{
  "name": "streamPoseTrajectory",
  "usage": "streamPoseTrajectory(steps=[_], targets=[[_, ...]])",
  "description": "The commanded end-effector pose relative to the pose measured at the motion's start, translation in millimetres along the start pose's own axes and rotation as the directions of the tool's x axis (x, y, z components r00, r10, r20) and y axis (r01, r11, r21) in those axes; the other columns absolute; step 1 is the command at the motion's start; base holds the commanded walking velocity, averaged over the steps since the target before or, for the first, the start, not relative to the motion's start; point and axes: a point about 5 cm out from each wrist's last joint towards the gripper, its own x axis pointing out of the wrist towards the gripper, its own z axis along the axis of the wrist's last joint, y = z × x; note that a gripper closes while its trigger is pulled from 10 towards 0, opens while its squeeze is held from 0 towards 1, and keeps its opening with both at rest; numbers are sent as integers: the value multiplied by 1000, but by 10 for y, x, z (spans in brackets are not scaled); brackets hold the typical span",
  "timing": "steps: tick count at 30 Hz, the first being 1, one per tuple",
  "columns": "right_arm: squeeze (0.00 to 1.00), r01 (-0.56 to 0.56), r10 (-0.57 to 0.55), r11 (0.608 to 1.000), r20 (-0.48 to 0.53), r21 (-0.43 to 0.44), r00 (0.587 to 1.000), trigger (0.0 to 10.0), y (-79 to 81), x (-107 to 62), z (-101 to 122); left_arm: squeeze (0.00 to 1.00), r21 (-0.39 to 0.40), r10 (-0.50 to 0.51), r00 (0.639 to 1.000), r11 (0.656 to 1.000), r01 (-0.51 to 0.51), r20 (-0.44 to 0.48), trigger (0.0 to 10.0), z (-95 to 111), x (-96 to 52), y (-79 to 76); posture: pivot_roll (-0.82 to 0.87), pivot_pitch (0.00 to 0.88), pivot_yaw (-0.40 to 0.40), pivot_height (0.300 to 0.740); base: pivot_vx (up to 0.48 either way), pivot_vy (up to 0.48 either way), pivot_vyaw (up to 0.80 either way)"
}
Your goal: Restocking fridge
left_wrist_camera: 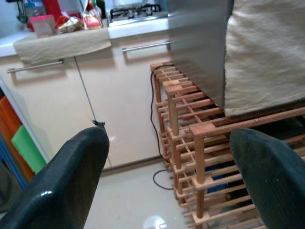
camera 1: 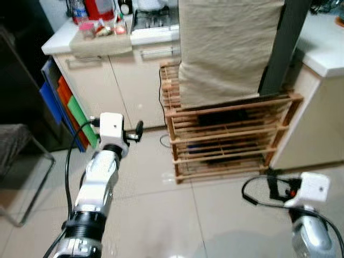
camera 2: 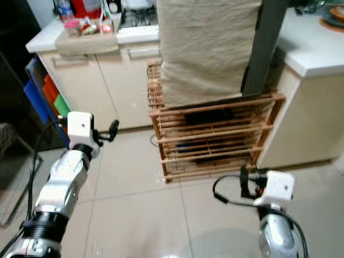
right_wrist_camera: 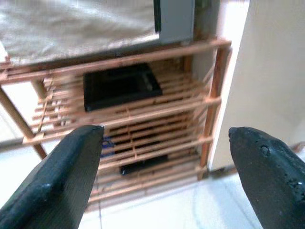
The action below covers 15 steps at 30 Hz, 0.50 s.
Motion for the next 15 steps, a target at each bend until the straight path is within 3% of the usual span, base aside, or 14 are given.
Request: streamPoseTrajectory(steps=[1, 6, 11, 15], targets=[[75, -29, 28, 1000, 63, 5, 998, 10000, 104, 34, 111, 0, -7, 12, 1000, 1000, -12, 8, 10000, 9, -9, 83, -105, 0, 103, 740, 379, 292, 0], [75, -56, 58, 998, 144, -19, 988, 10000, 195, 62, 299, 0, -16, 2, 1000, 1000, -2, -12, 10000, -72, -71, 104, -101, 0, 98, 740, 379, 293, 0], [75, -74, 75, 997, 148, -15, 986, 10000, 255, 100, 329, 0, -29, 2, 1000, 1000, -2, 15, 10000, -28, -52, 86, -97, 0, 93, 740, 379, 292, 0], [75, -83, 87, 996, 153, -29, 984, 10000, 309, 160, 373, 0, 8, -27, 1000, 1000, 27, -10, 10000, -90, -79, 63, -95, 0, 95, 740, 356, 315, 0]])
